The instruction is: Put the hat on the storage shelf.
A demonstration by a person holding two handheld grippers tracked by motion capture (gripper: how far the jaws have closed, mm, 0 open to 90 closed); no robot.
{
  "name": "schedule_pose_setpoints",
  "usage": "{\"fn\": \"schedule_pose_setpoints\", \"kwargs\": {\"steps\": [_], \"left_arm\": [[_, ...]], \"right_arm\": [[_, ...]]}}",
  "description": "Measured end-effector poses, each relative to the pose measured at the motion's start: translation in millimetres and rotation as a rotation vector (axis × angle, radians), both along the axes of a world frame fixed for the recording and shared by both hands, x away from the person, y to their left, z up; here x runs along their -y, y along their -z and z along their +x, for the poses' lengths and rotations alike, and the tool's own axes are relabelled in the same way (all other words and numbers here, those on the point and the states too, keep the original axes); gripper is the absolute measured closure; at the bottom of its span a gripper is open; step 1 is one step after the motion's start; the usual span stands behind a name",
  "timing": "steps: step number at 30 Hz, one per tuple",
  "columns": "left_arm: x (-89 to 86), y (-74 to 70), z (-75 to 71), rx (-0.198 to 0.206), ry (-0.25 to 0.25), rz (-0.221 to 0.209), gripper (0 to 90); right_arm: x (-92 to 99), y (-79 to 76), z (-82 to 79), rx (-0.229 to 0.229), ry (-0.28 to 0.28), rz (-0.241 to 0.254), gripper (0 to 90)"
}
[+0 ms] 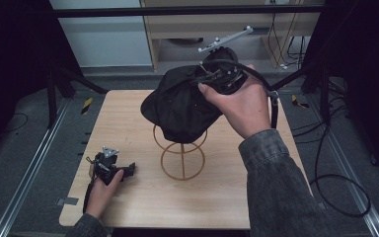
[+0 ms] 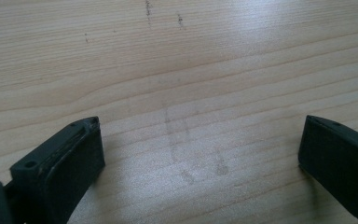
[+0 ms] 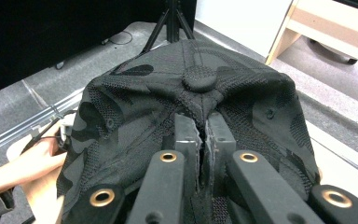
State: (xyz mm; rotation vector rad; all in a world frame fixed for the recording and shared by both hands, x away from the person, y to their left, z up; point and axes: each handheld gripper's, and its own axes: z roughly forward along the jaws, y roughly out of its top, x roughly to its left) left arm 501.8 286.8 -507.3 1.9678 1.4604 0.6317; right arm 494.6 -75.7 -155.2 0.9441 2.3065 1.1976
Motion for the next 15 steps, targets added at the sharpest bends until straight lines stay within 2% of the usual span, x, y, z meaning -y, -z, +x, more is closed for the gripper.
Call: {"fn": "schedule_pose_setpoints", "kwargs": {"steps": [15], "left_arm": [[0.3,0.0,0.1,0.000,0.003,0.000,0.0]], "right_arm": [[-7.4,7.0,-2.5,-0.022,-0.024,-0.002,86.1]]}}
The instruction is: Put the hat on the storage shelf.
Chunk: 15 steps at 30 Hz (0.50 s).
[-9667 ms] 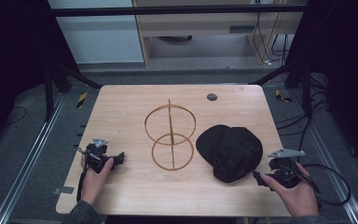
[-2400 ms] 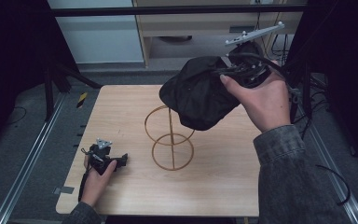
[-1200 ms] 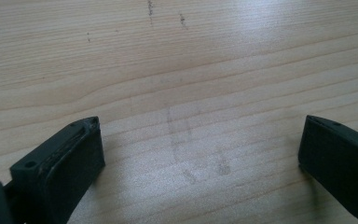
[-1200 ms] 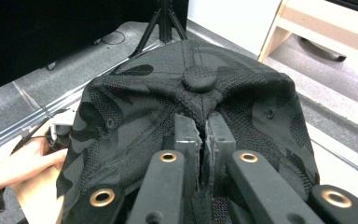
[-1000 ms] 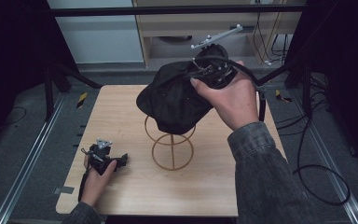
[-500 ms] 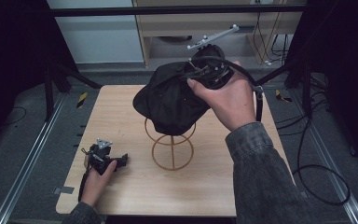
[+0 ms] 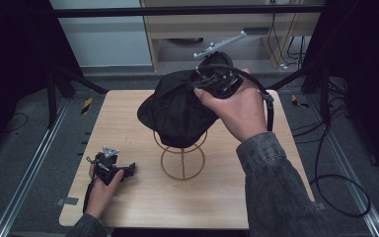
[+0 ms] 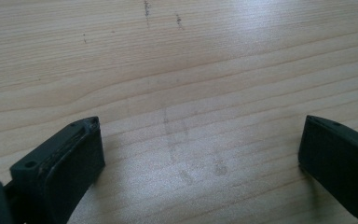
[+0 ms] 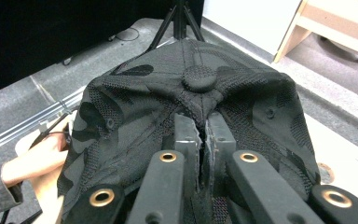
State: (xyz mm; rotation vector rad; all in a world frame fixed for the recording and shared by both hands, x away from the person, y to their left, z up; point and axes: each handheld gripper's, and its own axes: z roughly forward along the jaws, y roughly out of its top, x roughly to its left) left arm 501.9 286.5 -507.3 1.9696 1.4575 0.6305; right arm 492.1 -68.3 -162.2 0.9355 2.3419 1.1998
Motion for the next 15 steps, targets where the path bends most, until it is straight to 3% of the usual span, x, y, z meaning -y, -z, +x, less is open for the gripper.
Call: {"fn": "schedule_pose_setpoints", "kwargs": {"steps": [15], "left_arm": [[0.5,0.3,0.1,0.003,-0.003,-0.006,0.0]], "right_arm": [[-4.0,14.6,4.2,-0.029,-0.009,-0.014,86.0]]}}
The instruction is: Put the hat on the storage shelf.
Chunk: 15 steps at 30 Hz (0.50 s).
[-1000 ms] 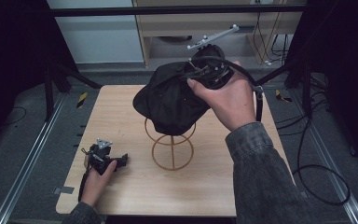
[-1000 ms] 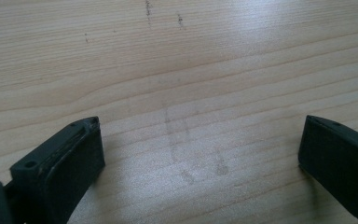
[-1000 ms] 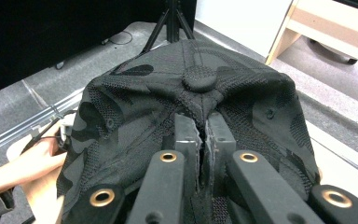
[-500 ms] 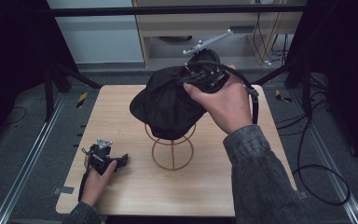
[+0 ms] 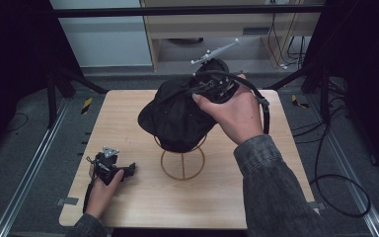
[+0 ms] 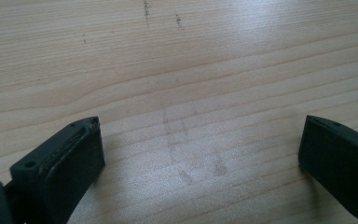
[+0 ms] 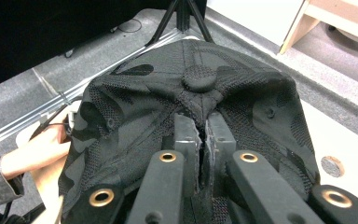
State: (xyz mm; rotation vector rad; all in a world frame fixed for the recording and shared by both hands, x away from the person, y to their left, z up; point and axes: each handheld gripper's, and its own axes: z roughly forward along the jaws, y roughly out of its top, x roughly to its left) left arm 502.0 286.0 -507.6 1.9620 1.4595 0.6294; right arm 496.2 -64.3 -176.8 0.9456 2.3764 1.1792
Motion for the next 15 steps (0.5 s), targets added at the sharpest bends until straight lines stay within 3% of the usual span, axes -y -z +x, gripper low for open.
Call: {"fn": "schedule_pose_setpoints", "kwargs": {"steps": [15], "left_arm": [[0.4,0.2,0.2,0.003,0.002,-0.001,0.0]], "right_arm": [[0.2,11.7,1.5,-0.034,-0.009,-0.023,85.9]]}}
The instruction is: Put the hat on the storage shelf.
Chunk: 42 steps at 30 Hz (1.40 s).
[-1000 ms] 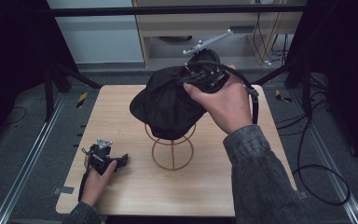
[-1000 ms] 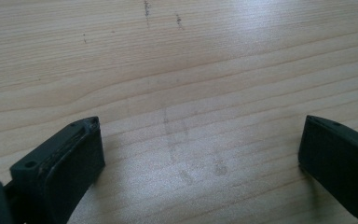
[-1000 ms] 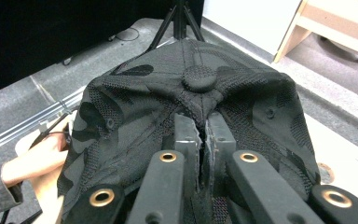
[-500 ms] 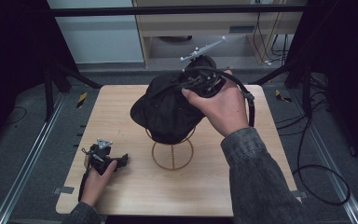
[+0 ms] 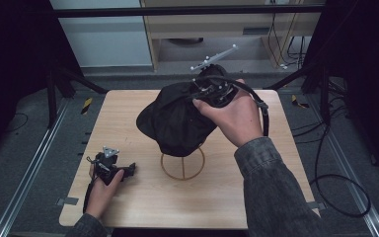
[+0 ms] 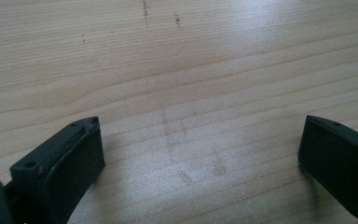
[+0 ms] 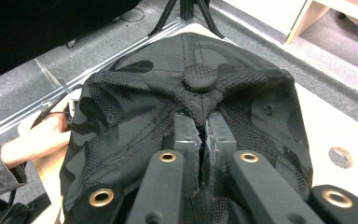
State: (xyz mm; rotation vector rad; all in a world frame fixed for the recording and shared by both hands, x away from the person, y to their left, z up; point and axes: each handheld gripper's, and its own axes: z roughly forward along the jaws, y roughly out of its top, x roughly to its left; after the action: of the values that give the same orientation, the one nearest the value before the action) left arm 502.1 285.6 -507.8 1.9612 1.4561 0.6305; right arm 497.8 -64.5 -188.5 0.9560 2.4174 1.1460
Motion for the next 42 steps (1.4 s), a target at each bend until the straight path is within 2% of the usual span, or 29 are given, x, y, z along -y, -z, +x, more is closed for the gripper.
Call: {"fn": "schedule_pose_setpoints", "kwargs": {"steps": [17,42], "left_arm": [[0.6,0.0,0.0,-0.001,0.004,0.000,0.0],[1.1,0.0,0.0,-0.001,0.006,0.001,0.0]], "right_arm": [[0.6,12.7,2.1,-0.043,0.003,-0.020,85.7],[10.2,15.6,-3.8,-0.064,0.018,-0.040,85.6]]}}
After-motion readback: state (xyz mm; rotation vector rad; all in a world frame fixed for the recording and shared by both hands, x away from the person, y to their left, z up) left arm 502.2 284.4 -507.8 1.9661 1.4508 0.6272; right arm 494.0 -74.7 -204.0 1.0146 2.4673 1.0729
